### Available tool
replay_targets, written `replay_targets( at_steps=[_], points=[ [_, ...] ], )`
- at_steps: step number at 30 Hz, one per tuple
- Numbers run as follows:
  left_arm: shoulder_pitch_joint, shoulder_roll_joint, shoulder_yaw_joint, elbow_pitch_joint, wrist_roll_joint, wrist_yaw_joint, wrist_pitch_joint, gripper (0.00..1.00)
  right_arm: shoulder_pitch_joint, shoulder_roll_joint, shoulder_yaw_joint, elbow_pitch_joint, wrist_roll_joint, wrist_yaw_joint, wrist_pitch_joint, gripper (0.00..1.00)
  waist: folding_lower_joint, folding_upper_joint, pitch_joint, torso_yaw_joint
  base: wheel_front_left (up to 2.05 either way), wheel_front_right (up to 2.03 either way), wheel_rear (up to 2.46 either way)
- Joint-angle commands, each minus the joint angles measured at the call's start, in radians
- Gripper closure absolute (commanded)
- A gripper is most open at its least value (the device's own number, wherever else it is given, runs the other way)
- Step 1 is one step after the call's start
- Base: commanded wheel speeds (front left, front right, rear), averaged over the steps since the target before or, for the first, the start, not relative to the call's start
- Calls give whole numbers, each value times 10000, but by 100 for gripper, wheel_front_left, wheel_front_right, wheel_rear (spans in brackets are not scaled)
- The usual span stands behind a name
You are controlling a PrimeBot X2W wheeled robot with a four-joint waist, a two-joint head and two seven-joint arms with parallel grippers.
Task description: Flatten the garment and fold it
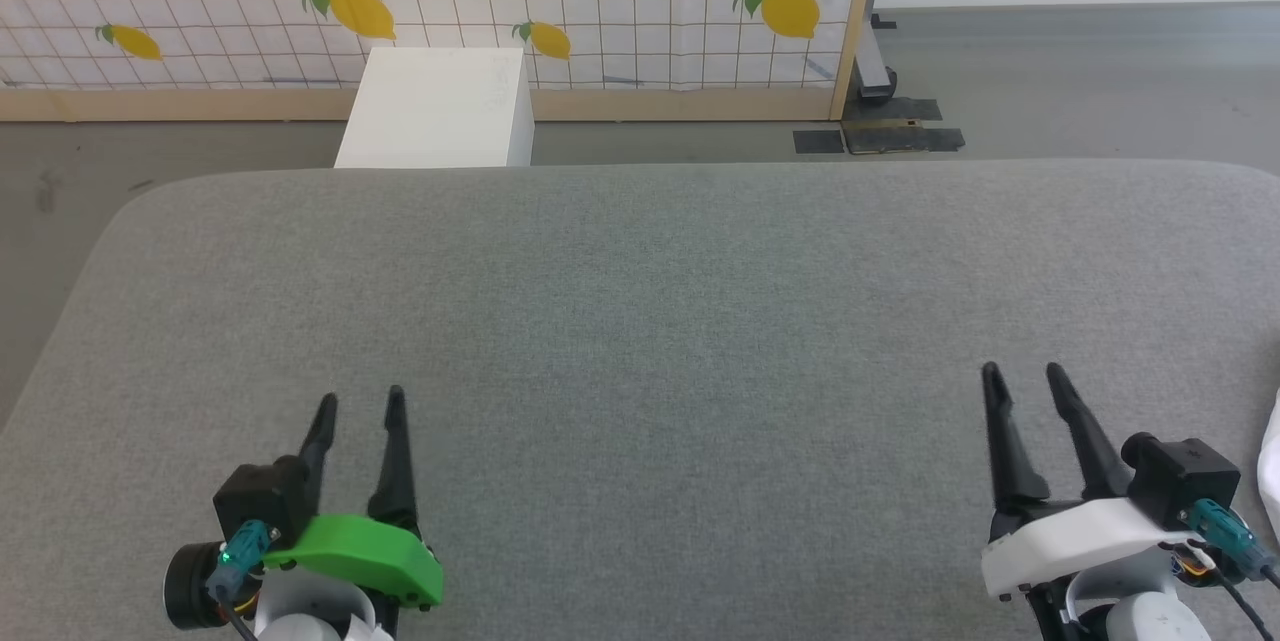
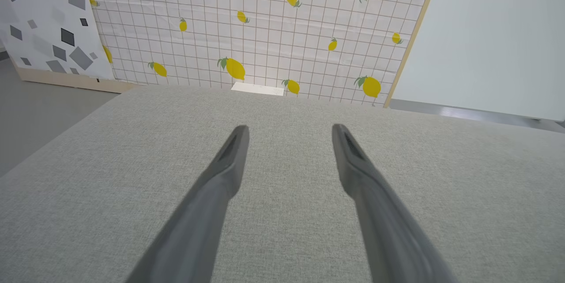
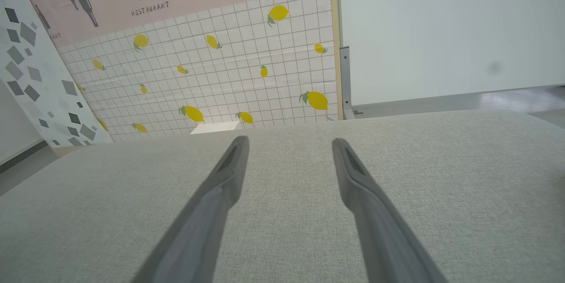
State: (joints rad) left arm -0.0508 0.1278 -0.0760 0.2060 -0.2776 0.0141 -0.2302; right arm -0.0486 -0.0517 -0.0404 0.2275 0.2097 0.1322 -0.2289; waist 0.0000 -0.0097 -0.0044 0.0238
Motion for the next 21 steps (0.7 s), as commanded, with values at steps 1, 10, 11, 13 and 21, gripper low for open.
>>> replay_targets(
  at_steps=[1, 10, 11, 13, 21],
  points=[
    [2, -9, 1, -4, 5, 0, 4, 100, 1, 0, -3, -6, -4, 0, 4, 100, 0, 0, 1, -1, 0, 0, 0],
    [27, -55, 37, -104, 140, -7, 116, 100, 25, 1, 17, -117, -106, -1, 116, 100, 0, 5, 4, -13, 0, 0, 0],
    [31, -62, 43, -122, 164, -8, 136, 100, 29, 1, 20, -137, -124, -1, 136, 100, 0, 6, 4, -15, 0, 0, 0],
    [39, -74, 55, -155, 208, -11, 173, 100, 36, 1, 27, -172, -157, -1, 172, 100, 0, 8, 5, -19, 0, 0, 0],
    [71, -122, 103, -284, 383, -19, 318, 100, 67, 2, 52, -316, -289, -2, 316, 100, 0, 14, 8, -34, 0, 0, 0]
  ],
)
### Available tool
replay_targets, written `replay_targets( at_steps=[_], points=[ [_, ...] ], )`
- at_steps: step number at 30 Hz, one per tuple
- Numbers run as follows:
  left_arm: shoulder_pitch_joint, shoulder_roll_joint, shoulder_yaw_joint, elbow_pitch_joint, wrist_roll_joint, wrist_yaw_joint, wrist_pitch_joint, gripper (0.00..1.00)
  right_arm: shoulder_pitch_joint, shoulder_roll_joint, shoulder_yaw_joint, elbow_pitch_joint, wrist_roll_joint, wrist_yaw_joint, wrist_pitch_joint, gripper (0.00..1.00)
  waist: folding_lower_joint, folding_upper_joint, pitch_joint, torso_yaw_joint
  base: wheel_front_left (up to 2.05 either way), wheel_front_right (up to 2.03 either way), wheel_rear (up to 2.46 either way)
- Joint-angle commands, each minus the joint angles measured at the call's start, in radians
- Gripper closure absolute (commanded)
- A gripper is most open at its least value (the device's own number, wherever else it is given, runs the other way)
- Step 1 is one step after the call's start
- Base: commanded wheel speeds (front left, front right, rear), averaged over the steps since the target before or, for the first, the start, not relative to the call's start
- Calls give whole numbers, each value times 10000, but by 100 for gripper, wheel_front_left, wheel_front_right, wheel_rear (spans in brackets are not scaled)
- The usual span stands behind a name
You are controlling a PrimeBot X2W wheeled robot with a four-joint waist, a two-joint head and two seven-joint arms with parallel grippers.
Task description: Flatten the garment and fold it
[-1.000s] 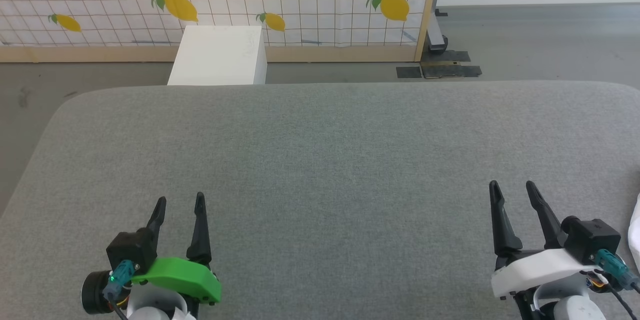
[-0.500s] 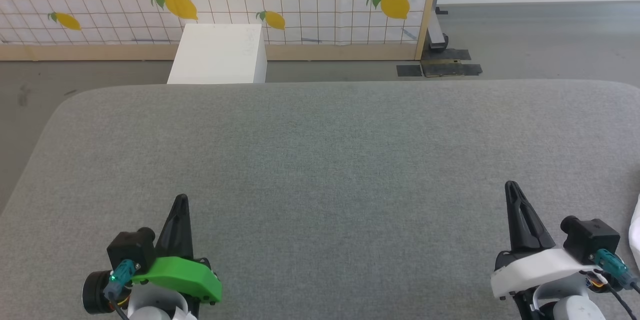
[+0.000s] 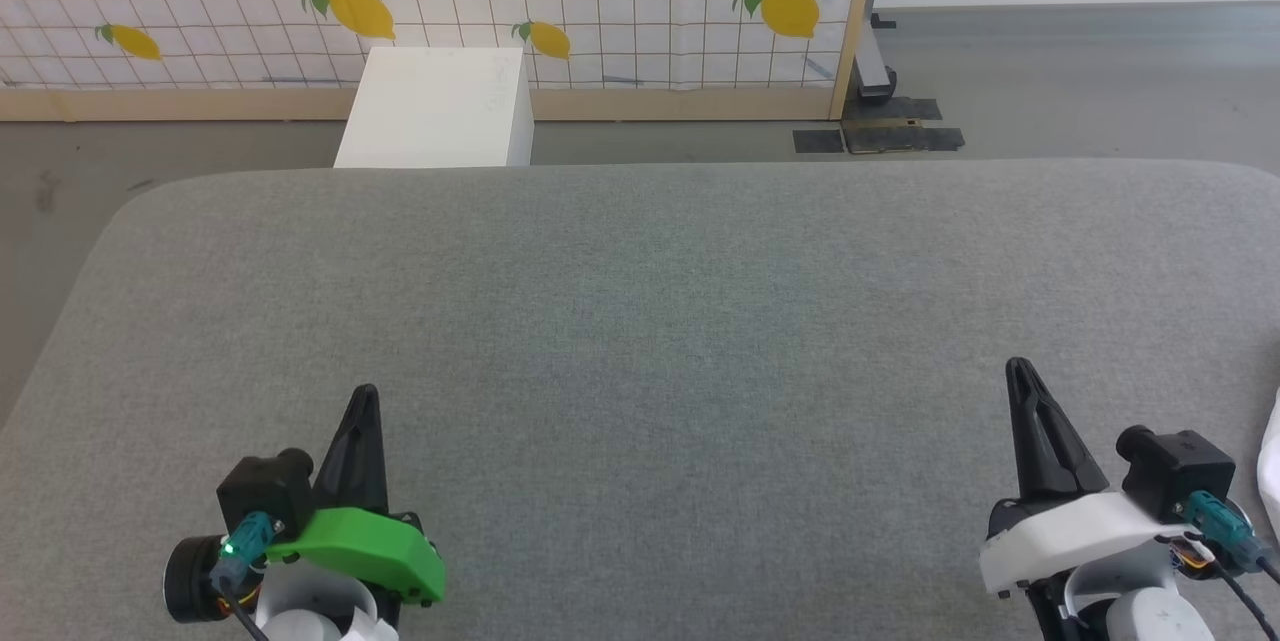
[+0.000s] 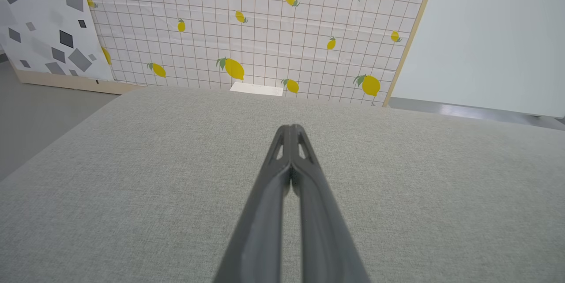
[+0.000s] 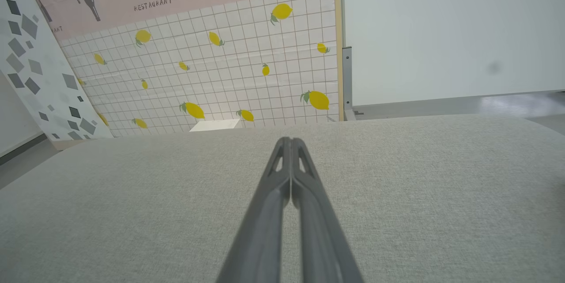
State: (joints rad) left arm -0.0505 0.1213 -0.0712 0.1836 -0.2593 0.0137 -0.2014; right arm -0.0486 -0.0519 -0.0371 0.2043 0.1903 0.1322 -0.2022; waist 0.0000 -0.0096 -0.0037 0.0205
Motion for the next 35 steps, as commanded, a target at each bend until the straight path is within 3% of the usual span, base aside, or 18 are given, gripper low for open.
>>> replay_targets(
  at_steps=[1, 35],
  points=[
    [72, -62, 61, -74, 220, -17, 46, 100, 70, 4, 23, -100, -110, -2, 65, 100, 0, 14, 0, -2, 0, 0, 0],
    [208, -266, 266, -629, 968, -55, 666, 100, 201, 8, 132, -712, -675, -6, 681, 100, 0, 39, 12, -66, 0, 0, 0]
  ],
)
